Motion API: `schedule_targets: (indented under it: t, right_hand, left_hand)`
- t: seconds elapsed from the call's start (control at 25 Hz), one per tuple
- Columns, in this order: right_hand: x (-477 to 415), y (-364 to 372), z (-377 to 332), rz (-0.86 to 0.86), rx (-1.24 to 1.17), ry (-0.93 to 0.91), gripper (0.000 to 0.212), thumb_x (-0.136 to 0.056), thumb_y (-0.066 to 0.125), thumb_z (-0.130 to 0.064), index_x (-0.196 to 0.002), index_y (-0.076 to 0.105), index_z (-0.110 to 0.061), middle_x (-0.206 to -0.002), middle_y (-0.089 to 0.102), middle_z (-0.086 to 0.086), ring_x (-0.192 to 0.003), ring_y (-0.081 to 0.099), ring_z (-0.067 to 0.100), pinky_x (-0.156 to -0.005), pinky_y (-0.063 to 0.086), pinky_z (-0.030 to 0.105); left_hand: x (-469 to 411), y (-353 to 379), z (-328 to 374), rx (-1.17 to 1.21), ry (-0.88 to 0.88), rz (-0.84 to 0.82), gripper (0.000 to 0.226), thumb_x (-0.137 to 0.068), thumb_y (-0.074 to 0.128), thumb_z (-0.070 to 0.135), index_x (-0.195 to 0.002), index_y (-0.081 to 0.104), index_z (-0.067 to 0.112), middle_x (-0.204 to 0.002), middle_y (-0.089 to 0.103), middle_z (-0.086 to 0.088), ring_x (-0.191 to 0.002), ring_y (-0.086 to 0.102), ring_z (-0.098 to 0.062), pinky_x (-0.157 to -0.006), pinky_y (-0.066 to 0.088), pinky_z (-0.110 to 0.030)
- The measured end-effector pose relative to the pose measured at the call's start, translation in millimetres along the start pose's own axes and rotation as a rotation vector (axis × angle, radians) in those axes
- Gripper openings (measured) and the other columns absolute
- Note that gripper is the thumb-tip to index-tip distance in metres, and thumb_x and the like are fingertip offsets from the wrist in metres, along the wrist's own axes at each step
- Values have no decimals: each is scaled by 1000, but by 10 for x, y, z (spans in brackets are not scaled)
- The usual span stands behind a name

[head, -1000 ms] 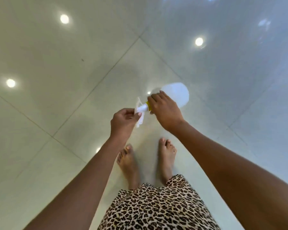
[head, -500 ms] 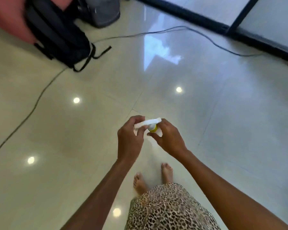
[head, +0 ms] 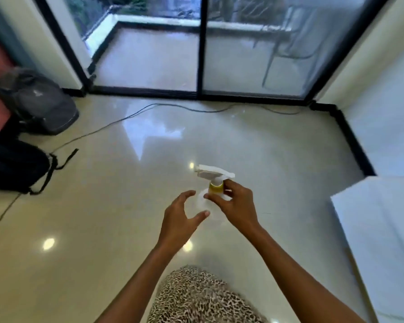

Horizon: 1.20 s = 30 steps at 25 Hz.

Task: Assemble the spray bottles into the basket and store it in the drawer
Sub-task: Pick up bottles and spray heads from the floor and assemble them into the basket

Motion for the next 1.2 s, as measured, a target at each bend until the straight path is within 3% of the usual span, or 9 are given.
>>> schedule_targets:
  t: [0.12,0.28,0.44,0.52,0.68,0.96,1.2]
  right_hand:
    - [354,-897,102,149,-1,16,38,-71,77,-28,-104,67,-14,-100,72,2,-87,66,10,-78,52,14]
    - [897,-2123,329,355,20,25,40,-71,77,-27,-107,66,-13,-97,63,-10,-82,61,3,-72,47,1]
    - [1444,-3078,625,555,-6,124,39,-69,79,-24,-105,67,-12,-93,63,-11,-77,60,1,-67,44,-3]
    - [1701,-3524,796,659,-38,191,38,-67,80,-24,-102,69,-13,-90,65,-10,-76,62,1,-69,47,0]
    - [2102,-4341,1191,852,-41,304,38,-63,83,-30,-97,70,-17,-88,71,-5,-81,67,11,-78,56,25]
    - [2420,-5817,1930,1112,-48,434,36,-60,85,-32,-89,67,-20,-84,69,-5,-84,67,13,-80,58,33]
    - [2651,-6808,2413,1337,-18,544,37,-61,84,-29,-90,66,-16,-81,66,-5,-79,65,12,-74,57,26]
  left_hand:
    - [141,665,584,-20,102,-160,70,-66,78,36,-127,44,26,-135,51,2,-116,48,-13,-91,39,-24]
    - [562,1752,1297,-48,198,-353,81,-61,80,40,-130,39,27,-138,47,1,-121,47,-17,-96,42,-29]
    - [966,2686,1854,-39,313,-471,75,-67,76,40,-130,38,24,-136,49,-1,-118,49,-17,-96,45,-31]
    - [1155,3148,2145,-53,390,-573,69,-71,72,39,-130,39,24,-134,50,0,-115,49,-13,-91,44,-23]
    - [1469,4062,2770,-75,573,-788,59,-75,70,32,-126,42,24,-130,51,5,-108,46,-4,-78,31,-3]
    - [1647,5712,3737,-63,669,-1051,48,-80,65,31,-124,46,27,-131,54,5,-111,50,-10,-91,38,-24]
    - [1844,6943,4406,-111,772,-1263,48,-80,66,27,-124,48,24,-128,55,4,-107,50,-8,-85,36,-16]
Point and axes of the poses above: each hand's wrist, its own x-axis away from the middle knuckle, its own y-axis out of the palm, z = x × y, the point moved 5 cm from there along -x, towards the middle knuckle
